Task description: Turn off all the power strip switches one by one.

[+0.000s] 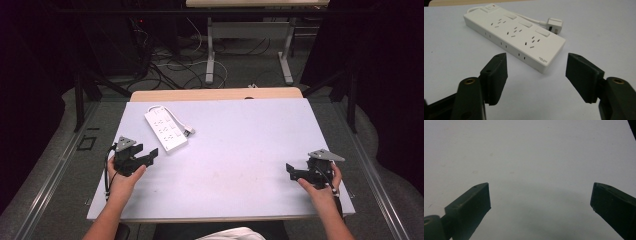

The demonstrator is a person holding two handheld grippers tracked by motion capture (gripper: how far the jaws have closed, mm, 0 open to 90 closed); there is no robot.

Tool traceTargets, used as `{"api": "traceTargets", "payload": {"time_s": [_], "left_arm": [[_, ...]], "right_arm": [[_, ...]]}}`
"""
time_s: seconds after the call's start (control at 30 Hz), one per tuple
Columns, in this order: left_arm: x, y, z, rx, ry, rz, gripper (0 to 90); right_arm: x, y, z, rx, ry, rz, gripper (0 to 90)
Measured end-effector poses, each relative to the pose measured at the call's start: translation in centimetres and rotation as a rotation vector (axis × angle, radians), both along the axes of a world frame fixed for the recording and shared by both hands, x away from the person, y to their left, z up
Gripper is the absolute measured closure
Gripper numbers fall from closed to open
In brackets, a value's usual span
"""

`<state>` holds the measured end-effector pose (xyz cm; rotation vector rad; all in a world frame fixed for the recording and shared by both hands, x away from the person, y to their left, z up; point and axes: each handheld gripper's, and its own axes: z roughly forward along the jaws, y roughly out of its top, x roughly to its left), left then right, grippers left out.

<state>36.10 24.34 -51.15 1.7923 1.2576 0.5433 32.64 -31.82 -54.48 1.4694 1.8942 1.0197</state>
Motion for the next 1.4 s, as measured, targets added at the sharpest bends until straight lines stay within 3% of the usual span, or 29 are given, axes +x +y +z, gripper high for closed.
{"api": "traceTargets", "payload": {"time_s": [0.1,0.3,0.5,0.63,0.9,1.07,1.4], "left_arm": [[0.3,0.0,0.5,-0.007,-0.009,0.007,38.7],[1.3,0.2,1.3,-0.018,0.01,0.007,43.0],[2.7,0.4,2.3,-0.013,0.035,0.01,46.1],[3.5,0.3,3.2,0.005,0.028,-0.01,45.8],[5.1,-0.3,4.5,-0.022,0.032,-0.035,46.0],[5.8,-0.8,5.3,-0.016,0.045,-0.052,46.3],[7.5,-1.7,6.7,-0.037,0.053,-0.036,47.5]], "right_arm": [[0.0,0.1,0.0,-0.003,0.007,-0.003,2.3],[-0.1,0.6,0.0,-0.014,0.009,0.015,2.9],[-0.2,0.7,-0.1,0.012,0.011,0.013,4.3],[-0.1,0.6,-0.2,0.027,0.029,0.01,4.4],[-0.1,0.5,-0.4,0.025,0.029,-0.004,5.2],[-0.1,0.3,-0.5,0.018,0.037,-0.02,5.4],[0.0,0.1,-0.6,0.016,0.035,-0.024,5.4]]}}
